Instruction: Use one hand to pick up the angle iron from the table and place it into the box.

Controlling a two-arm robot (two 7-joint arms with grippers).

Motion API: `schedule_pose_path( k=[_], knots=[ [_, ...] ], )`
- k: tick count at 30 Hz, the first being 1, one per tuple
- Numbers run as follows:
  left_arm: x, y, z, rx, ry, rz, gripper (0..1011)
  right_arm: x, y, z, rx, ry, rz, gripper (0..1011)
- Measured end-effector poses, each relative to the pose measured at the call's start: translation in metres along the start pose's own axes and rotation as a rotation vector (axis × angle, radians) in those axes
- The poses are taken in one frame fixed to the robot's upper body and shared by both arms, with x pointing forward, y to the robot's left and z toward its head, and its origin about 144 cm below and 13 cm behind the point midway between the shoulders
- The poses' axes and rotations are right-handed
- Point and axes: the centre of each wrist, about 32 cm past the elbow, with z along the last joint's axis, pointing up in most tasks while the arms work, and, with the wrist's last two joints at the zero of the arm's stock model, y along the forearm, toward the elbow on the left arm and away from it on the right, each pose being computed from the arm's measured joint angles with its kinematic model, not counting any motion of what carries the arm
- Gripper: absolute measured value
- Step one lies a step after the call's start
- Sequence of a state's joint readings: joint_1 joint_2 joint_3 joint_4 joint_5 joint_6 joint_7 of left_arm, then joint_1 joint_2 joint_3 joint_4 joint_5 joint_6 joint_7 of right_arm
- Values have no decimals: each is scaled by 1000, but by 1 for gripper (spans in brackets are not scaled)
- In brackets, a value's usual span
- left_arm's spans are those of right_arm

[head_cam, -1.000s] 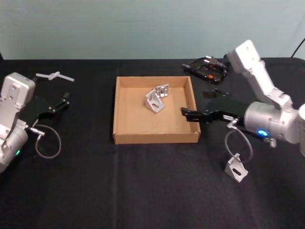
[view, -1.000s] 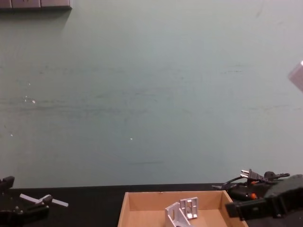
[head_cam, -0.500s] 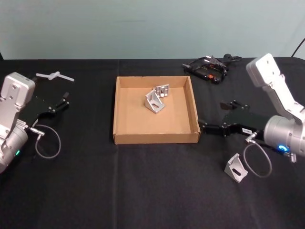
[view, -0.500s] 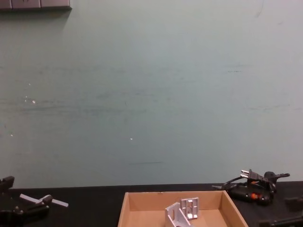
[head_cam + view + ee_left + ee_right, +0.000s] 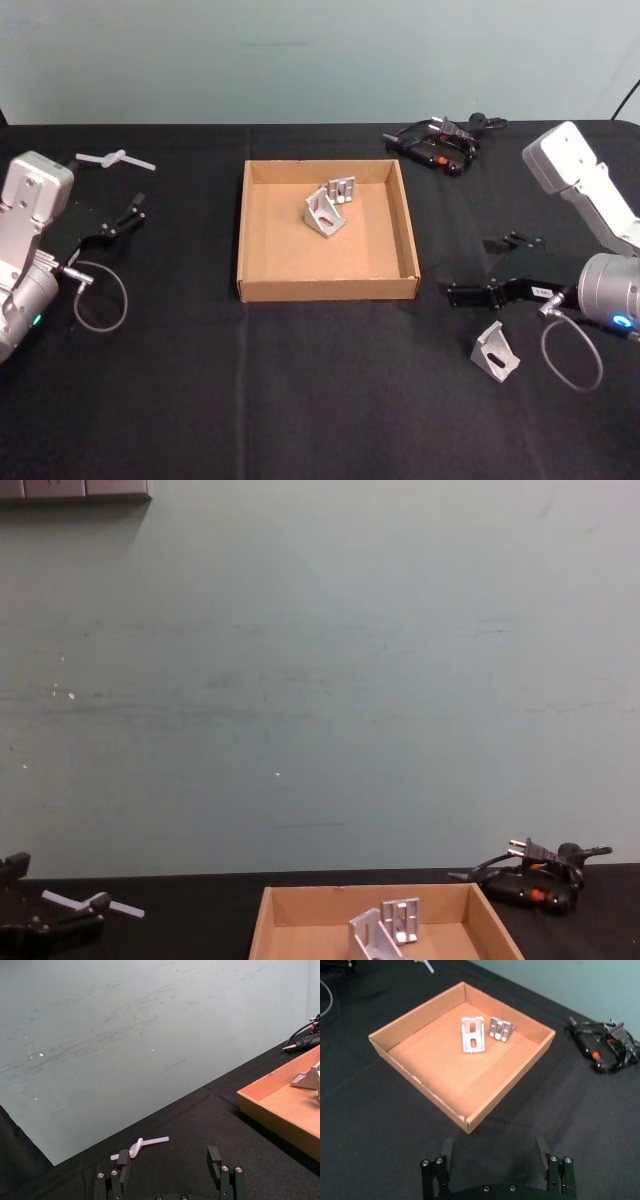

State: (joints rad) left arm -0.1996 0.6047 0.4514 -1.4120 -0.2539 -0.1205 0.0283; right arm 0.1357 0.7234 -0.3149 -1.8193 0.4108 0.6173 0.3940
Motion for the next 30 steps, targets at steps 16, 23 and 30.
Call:
schedule_pose_path(
  k=[16,23,30],
  knots=[
    [0,0,0,0,0,0,1005,-12,-7,5,-79,11,-2,1004],
    [0,0,0,0,0,0,1005,-11,-8,1,-86,22,-4,1004],
    [0,0,0,0,0,0,1005,-12,-11,-3,-101,33,-5,1004]
  ],
)
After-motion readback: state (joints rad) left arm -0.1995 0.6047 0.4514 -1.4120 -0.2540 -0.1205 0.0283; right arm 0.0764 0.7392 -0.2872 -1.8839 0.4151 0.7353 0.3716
